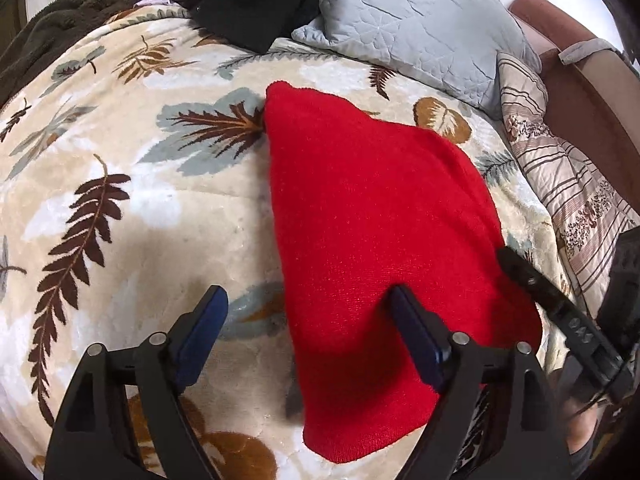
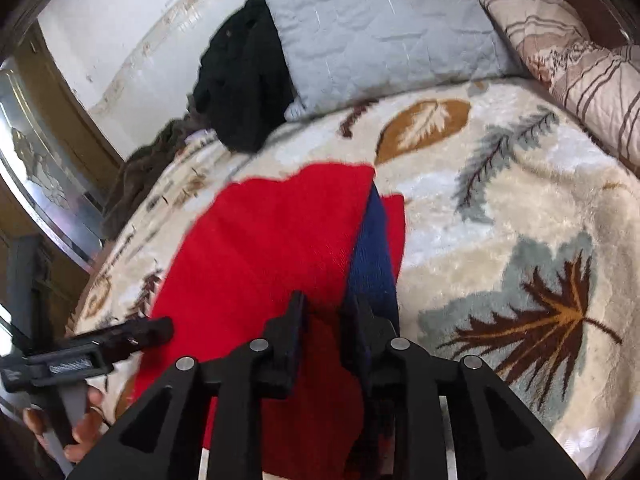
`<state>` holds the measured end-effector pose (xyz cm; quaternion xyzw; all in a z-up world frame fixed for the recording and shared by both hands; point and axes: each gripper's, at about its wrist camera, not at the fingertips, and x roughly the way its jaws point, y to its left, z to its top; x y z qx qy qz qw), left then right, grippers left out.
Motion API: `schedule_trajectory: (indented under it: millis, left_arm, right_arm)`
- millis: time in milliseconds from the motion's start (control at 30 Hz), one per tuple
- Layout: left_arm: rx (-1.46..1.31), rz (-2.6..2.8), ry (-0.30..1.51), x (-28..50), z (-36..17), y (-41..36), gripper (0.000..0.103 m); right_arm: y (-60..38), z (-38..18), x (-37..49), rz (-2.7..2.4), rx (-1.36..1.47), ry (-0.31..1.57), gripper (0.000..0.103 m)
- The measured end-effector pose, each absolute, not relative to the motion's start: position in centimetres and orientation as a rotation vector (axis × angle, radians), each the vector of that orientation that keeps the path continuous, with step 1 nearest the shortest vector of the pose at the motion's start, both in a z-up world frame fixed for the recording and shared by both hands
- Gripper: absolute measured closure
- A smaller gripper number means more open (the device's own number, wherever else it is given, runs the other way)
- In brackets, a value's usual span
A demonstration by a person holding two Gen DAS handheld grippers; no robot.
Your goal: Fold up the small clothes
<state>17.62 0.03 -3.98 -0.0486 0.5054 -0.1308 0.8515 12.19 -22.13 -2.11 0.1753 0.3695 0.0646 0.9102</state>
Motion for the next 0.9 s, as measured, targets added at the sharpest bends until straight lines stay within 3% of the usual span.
schedule_trajectory:
  millis: [100,233,300,333,400,900]
  left_arm:
    - [-0.064,-0.261,1.038,17.3,-3.8,-0.5,0.018]
    - [-0.028,-0.245,1.011,17.0,-3.5,-0.9,0.018]
    - [-0.016,-0.243,0.998,16.8,-3.3,-1.0,0.018]
    - [-0.007,-0.240,0.989,16.8,-3.2,-1.0,0.019]
    - [0.013,-0.231,0.970,16.6,-3.0,-1.1,0.018]
    - [0.057,-0.212,0.910,15.7,-3.3,-1.5,0.018]
  right_arm:
    - [-22.5,-1.7,11.5,0.149,0.377,0.731,0.063]
    - [-22.1,-2.7,12.1,0.153,0.361,0.771,0.063]
    - [-21.4,-2.6,12.2,0.138,0.289,0.769,0.073]
    - [-21.0,-2.4,12.1,0.143,0.254,0.760,0.084]
    - [-20.8,-2.3,12.1,0.147,0.248,0.754,0.085]
    - [-22.2,-3.2,10.9,0.141,0.360,0.791,0.070]
